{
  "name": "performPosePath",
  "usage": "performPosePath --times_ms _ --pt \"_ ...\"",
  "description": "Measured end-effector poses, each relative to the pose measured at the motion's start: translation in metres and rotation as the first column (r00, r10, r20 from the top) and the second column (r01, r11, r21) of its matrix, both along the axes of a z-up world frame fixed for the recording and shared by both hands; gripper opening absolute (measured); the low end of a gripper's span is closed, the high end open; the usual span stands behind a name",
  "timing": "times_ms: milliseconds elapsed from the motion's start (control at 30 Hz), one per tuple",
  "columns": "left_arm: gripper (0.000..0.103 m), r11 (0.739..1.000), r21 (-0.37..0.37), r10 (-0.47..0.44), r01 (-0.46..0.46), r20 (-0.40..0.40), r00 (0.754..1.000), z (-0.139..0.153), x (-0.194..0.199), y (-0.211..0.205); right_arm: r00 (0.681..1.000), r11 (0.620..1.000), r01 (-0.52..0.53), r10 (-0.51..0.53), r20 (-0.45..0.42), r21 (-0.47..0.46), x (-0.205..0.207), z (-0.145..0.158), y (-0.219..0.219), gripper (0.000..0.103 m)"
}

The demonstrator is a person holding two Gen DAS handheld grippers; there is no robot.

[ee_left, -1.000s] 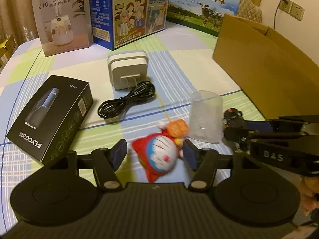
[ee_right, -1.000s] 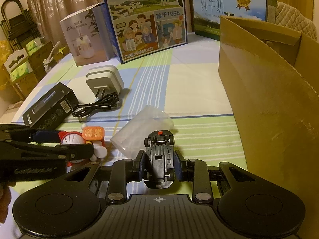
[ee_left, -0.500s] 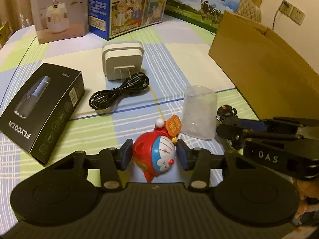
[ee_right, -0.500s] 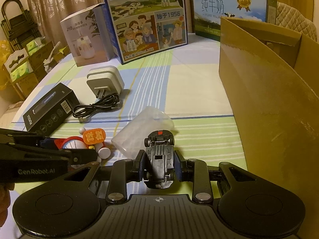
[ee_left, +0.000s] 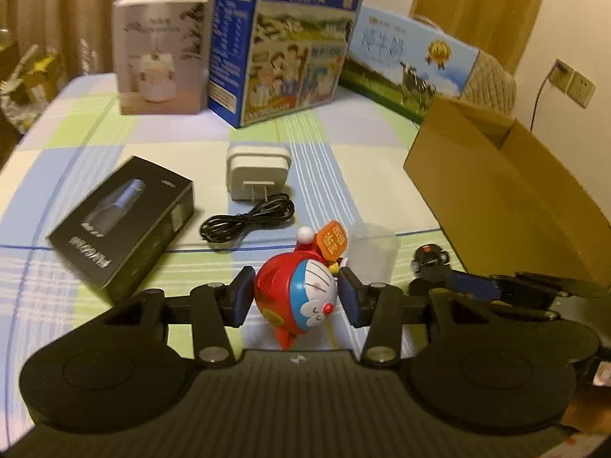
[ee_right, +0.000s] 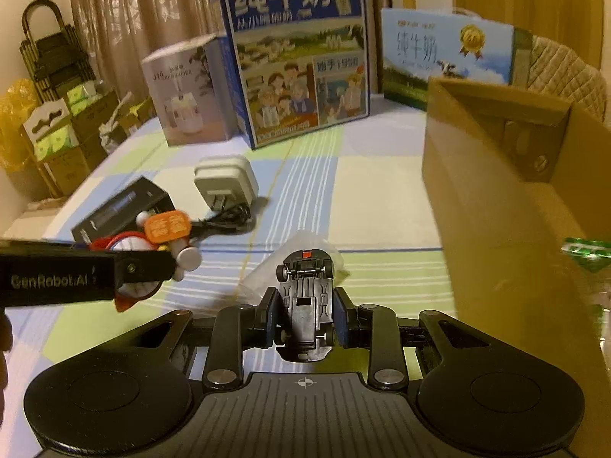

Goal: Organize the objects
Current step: 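Carry Doraemon toy and toy car into the cardboard box and release both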

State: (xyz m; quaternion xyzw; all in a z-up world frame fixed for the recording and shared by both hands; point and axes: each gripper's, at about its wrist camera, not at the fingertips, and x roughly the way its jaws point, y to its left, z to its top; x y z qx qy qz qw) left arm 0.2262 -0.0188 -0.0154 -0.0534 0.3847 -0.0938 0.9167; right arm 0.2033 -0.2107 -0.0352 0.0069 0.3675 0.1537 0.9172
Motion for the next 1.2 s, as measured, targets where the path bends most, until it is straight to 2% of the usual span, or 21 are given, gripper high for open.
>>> performPosePath --times_ms 100,233,433,600,900,1200 --pt "0.041 0.999 -0.013 0.036 -0.036 0.017 0.999 0.013 -0.018 -0.001 1.0 1.0 0.009 -0.009 0.02 0.0 -0.016 0.017 -0.008 0.027" --pt "0.041 0.995 -0.067 0.079 -0.077 0.026 0.997 0.031 -0.046 -0.003 0.999 1.0 0.016 -0.016 0.04 0.006 -0.042 0.043 -0.022 0.027" --pt "0.041 0.991 -0.102 0.094 -0.092 0.013 0.996 0.05 -0.081 -0.019 0.998 1.0 0.017 -0.019 0.064 0.023 -0.071 0.078 -0.037 0.027" --pt "0.041 0.991 -0.103 0.086 -0.083 0.027 0.996 0.068 -0.103 -0.036 0.996 1.0 0.016 -0.018 0.086 0.026 -0.091 0.102 -0.049 0.027" --pt "0.041 0.994 -0.094 0.053 -0.047 0.056 0.997 0.094 -0.131 -0.063 0.994 0.999 0.043 -0.046 0.104 0.029 -0.115 0.126 -0.078 0.027" --pt "0.041 0.996 -0.087 -0.009 0.016 0.081 0.997 0.109 -0.138 -0.097 0.989 0.995 0.095 -0.099 0.11 0.034 -0.123 0.133 -0.115 0.027"
